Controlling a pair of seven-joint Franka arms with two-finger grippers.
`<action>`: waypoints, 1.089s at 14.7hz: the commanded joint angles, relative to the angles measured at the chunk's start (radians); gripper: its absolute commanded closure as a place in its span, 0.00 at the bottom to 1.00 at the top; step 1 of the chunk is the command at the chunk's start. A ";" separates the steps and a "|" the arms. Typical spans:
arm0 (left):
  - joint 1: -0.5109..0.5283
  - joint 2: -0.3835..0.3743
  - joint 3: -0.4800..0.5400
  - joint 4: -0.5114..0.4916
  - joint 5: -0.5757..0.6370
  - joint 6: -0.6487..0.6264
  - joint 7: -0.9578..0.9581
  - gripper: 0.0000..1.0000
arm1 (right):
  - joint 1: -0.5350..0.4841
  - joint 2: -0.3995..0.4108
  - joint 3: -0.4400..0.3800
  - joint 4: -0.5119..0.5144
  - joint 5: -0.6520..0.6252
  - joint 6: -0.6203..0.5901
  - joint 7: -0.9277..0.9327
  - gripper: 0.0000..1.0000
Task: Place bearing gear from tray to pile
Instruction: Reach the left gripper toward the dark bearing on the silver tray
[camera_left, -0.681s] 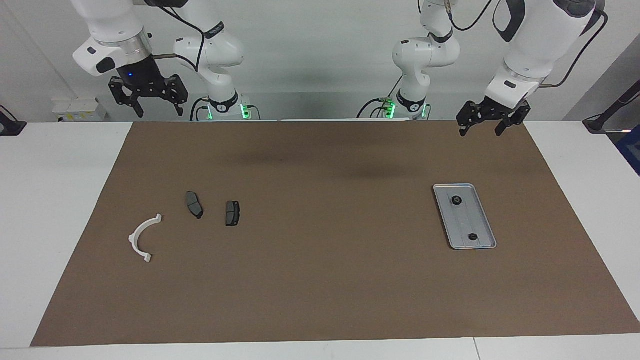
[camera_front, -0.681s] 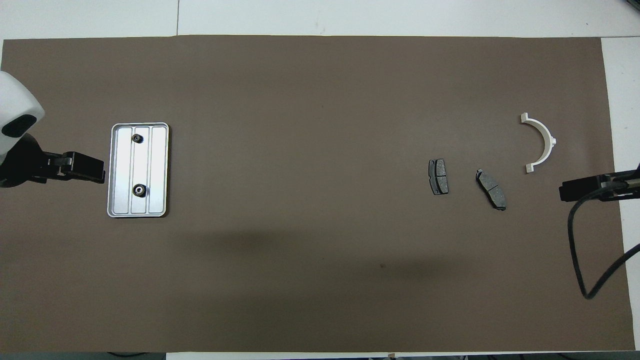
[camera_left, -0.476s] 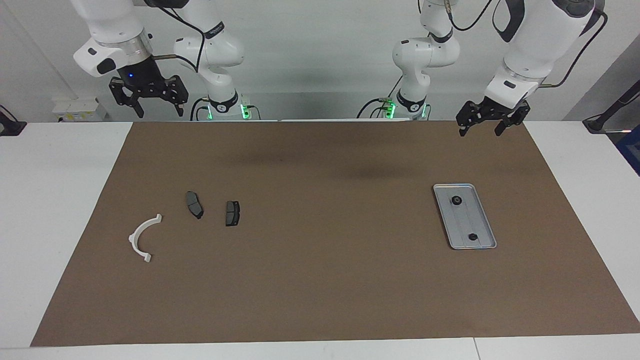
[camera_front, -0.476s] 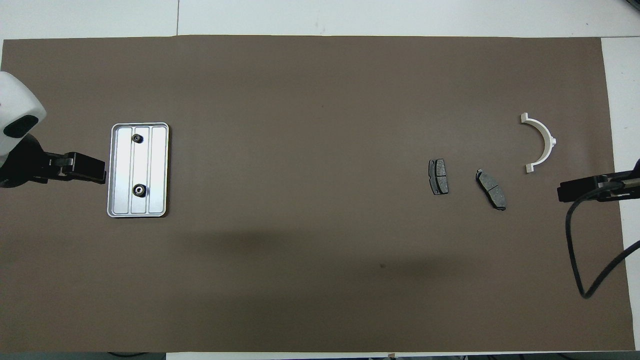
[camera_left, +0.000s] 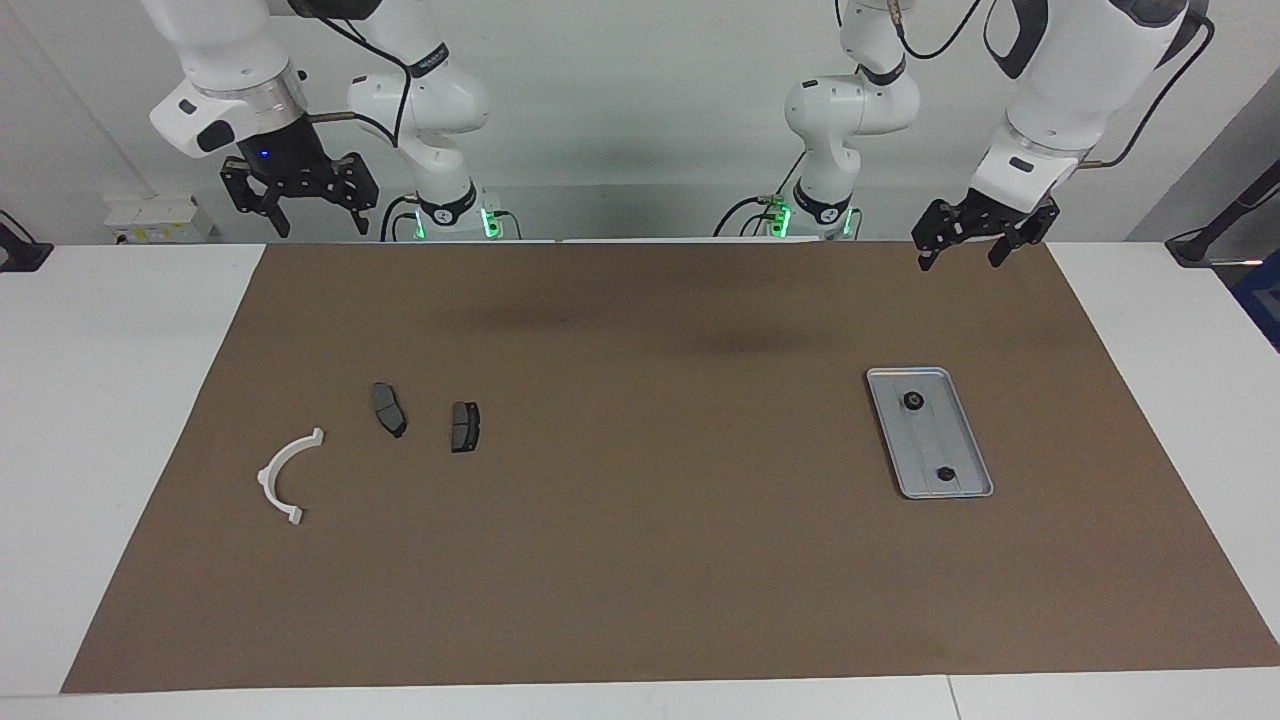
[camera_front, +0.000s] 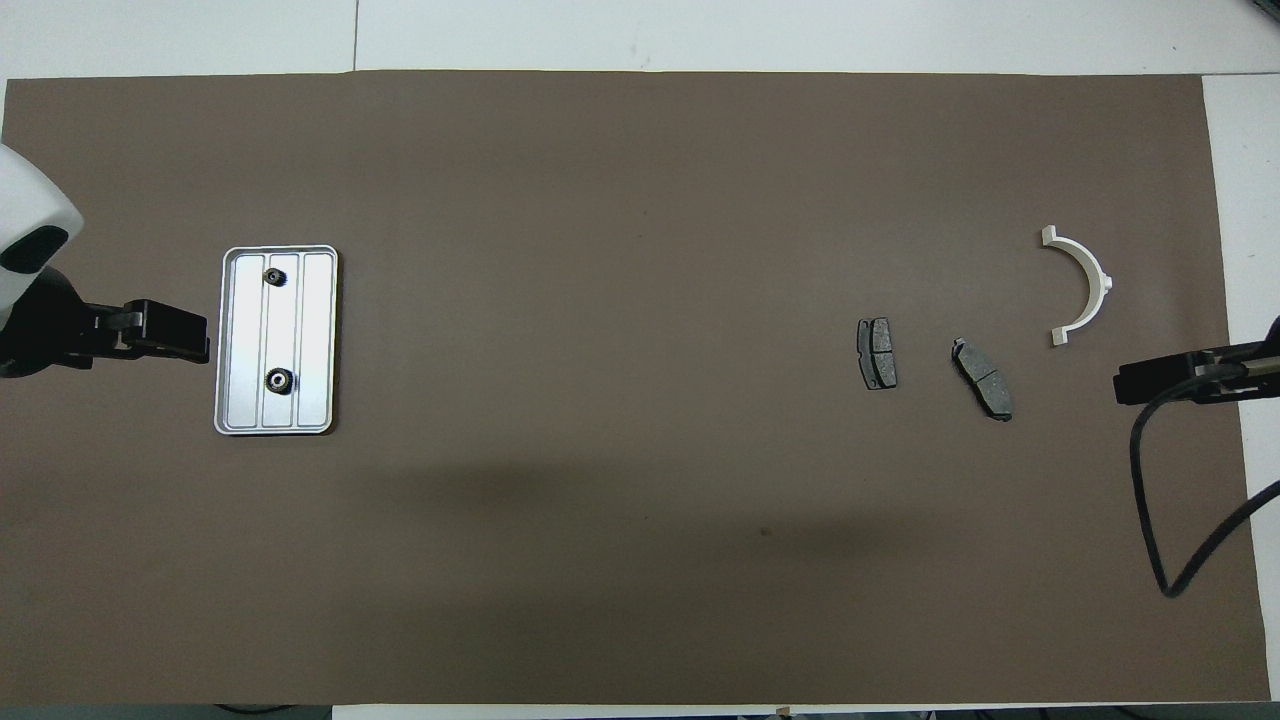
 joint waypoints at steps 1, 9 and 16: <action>0.009 -0.047 0.007 -0.130 -0.011 0.132 -0.012 0.00 | 0.025 -0.010 0.004 -0.016 0.010 0.012 0.010 0.00; 0.062 0.100 0.010 -0.268 -0.011 0.419 0.060 0.00 | 0.020 -0.010 0.002 -0.016 0.030 0.014 0.013 0.00; 0.105 0.117 0.010 -0.428 -0.010 0.611 0.167 0.00 | 0.017 0.033 0.000 -0.009 0.017 0.060 0.013 0.00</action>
